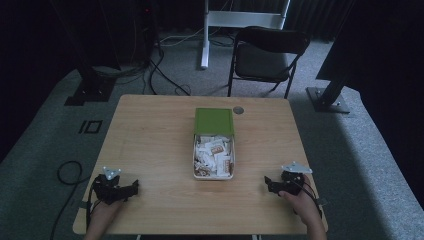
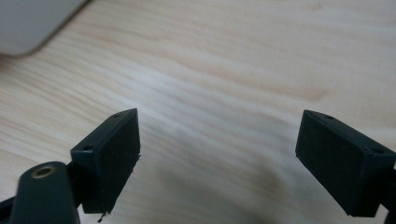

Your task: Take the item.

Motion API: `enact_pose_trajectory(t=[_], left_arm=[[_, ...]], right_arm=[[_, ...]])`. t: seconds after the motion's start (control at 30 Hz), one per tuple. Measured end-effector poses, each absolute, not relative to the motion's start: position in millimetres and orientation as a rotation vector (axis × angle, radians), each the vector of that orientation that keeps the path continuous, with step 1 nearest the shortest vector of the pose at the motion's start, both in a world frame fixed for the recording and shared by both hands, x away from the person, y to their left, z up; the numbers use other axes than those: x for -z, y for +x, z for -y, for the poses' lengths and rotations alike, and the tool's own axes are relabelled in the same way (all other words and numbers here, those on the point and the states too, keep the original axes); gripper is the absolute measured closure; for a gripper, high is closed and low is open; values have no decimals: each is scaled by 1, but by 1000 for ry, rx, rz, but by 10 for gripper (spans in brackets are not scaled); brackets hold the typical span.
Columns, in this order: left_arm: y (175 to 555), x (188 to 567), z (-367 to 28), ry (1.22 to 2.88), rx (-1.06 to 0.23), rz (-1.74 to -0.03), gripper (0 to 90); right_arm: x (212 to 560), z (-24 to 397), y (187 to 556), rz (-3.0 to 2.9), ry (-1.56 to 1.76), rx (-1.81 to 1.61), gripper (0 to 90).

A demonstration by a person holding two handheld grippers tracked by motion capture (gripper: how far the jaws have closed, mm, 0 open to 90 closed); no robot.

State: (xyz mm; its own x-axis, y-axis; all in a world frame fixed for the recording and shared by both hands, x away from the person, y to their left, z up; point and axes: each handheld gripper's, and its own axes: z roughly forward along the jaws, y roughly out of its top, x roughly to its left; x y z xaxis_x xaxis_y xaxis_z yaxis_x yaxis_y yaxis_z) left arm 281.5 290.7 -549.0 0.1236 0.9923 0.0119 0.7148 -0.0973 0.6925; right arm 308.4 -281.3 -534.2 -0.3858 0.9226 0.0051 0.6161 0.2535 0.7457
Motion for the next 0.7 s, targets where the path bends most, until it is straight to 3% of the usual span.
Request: enact_pose_trajectory(t=[0.7], left_arm=[[282, 549, -291, 1870, -675, -1646, 21]], right_arm=[[476, 247, 324, -2062, 1270, -1077, 136]])
